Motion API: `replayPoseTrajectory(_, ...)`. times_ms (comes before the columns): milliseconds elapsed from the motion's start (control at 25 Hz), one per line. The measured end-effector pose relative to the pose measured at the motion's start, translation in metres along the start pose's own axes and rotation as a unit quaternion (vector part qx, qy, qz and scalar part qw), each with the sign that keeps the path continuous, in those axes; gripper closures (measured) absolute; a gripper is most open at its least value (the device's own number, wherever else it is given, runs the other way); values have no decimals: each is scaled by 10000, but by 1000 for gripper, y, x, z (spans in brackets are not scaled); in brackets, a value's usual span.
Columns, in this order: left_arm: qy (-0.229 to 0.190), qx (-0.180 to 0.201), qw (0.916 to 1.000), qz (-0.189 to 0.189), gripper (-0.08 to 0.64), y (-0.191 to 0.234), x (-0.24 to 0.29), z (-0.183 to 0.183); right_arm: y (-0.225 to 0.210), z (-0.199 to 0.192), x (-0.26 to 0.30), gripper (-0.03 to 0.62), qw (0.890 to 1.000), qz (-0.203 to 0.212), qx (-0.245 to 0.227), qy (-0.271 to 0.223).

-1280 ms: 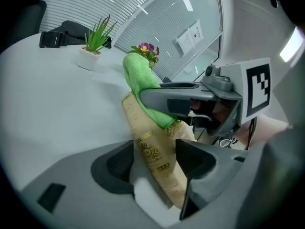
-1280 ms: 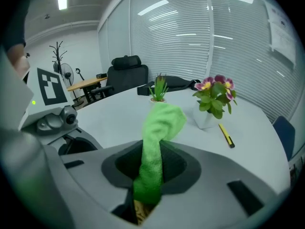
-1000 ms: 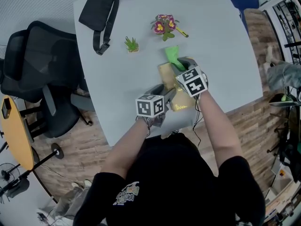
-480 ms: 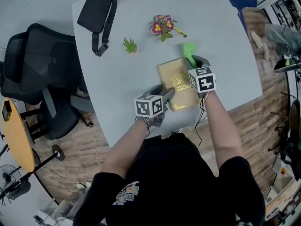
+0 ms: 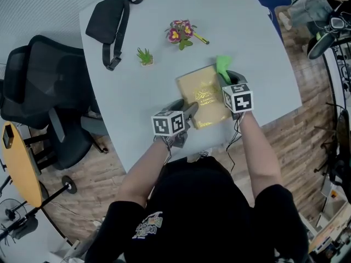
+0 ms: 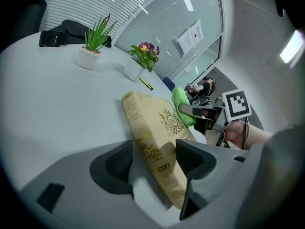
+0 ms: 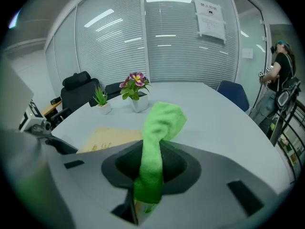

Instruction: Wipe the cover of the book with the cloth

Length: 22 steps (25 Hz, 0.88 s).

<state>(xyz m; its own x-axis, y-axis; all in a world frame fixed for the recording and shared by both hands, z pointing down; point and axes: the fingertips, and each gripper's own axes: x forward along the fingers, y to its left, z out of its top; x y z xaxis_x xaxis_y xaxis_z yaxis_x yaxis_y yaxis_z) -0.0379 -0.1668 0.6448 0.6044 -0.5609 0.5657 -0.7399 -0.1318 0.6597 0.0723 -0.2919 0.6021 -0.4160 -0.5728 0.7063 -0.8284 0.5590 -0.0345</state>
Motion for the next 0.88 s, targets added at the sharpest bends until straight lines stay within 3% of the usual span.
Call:
replayPoseTrajectory(280, -103, -53, 9999, 27, 285, 3, -4, 0, -7, -15, -45, 495, 9962, 236, 719, -433)
replayPoseTrajectory(480, -421, -71, 9991, 38, 285, -5, -19, 8, -8, -19, -76, 495, 9930, 364, 860, -719)
replayPoseTrajectory(720, -1112, 481, 9926, 24, 286, -45, -61, 32, 2, -9, -125, 495, 9883, 551, 699, -1235)
replayPoseTrajectory(880, -1575, 1116, 9811, 124, 333, -78, -97, 45, 13, 5, -162, 495, 9826, 701, 532, -1634)
